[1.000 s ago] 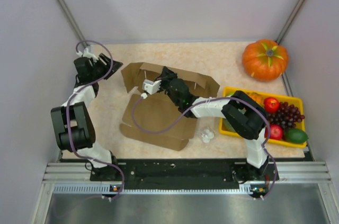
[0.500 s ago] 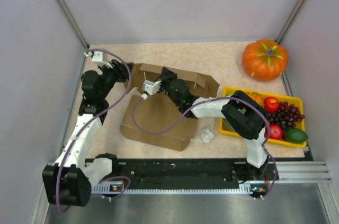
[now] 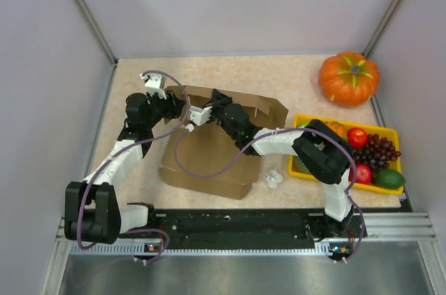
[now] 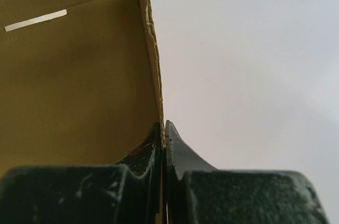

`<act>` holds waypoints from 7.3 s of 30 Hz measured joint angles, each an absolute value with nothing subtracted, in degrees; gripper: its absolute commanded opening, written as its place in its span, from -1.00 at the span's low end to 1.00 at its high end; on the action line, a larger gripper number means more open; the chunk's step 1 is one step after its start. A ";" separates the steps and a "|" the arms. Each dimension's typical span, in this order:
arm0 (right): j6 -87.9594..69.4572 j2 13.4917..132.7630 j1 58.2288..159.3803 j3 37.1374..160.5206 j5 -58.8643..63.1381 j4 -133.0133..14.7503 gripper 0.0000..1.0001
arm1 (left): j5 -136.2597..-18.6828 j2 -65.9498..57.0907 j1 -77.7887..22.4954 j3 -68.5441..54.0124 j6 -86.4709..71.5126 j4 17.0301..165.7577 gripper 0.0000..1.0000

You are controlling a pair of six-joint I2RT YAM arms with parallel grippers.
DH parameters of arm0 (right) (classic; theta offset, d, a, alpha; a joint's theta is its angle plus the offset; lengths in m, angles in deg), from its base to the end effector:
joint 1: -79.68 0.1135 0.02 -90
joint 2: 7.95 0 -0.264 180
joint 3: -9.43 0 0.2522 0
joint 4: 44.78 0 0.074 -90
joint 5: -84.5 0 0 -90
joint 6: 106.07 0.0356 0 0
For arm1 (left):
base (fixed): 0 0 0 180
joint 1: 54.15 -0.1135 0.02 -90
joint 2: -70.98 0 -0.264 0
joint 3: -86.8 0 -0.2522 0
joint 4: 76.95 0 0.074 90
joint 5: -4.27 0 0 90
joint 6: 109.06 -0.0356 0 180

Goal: Fold the paper box

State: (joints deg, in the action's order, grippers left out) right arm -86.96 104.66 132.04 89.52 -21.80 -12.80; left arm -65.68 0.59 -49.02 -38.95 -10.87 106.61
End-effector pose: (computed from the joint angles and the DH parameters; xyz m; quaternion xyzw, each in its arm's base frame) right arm 0.2780 0.3442 0.2206 -0.5713 0.4220 -0.2116 0.6714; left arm 0.2763 -0.0371 0.2687 0.0883 0.7710 -0.2063 0.5959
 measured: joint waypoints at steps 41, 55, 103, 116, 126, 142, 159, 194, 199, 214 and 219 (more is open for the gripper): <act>57.14 66.41 125.30 77.87 -10.61 -54.13 0.52 | -86.60 -4.51 -40.10 -50.09 -14.17 132.73 -1.00; 85.71 84.77 126.77 83.97 -24.71 -46.29 0.08 | -90.18 -2.85 -39.73 -51.36 -11.09 132.40 -1.00; 79.44 92.07 119.99 69.30 -15.26 -8.21 -1.00 | -54.97 -13.64 -62.57 -36.98 12.40 104.40 -0.34; 78.37 92.07 120.01 69.30 -14.76 -7.99 -1.00 | -55.17 -6.52 -61.92 -38.90 12.86 103.03 -0.01; 77.43 92.07 120.01 69.30 -14.67 -8.01 -1.00 | -68.85 12.39 -62.92 -44.19 18.57 88.40 0.03; 76.84 92.05 120.01 69.30 -14.65 -7.97 -1.00 | -61.13 8.98 -63.34 -71.93 43.48 109.41 -1.00; 75.48 91.79 120.01 67.82 -14.21 -6.07 -1.00 | -74.47 -4.88 -58.70 -60.69 45.87 106.24 -1.00; 74.96 91.79 120.01 67.86 -13.84 -5.98 -1.00 | -80.28 -5.64 -50.99 -36.58 8.08 88.54 -0.71; 74.94 91.79 120.01 67.86 -14.04 -5.87 -1.00 | -77.85 -7.15 -50.86 -32.69 9.30 83.09 -0.90; 73.14 89.15 120.91 67.73 -15.57 -6.86 -1.00 | -78.60 1.70 -45.85 -42.81 18.52 88.73 -0.90; 72.60 87.68 121.06 65.39 -16.16 -6.92 -1.00 | -83.97 5.55 -39.97 -48.15 20.71 94.07 -0.86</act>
State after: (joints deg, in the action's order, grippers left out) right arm 72.60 87.68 121.06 65.39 -16.16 -6.92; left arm -83.97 5.55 -39.97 -48.15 20.71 94.07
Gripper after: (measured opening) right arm 0.008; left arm 0.088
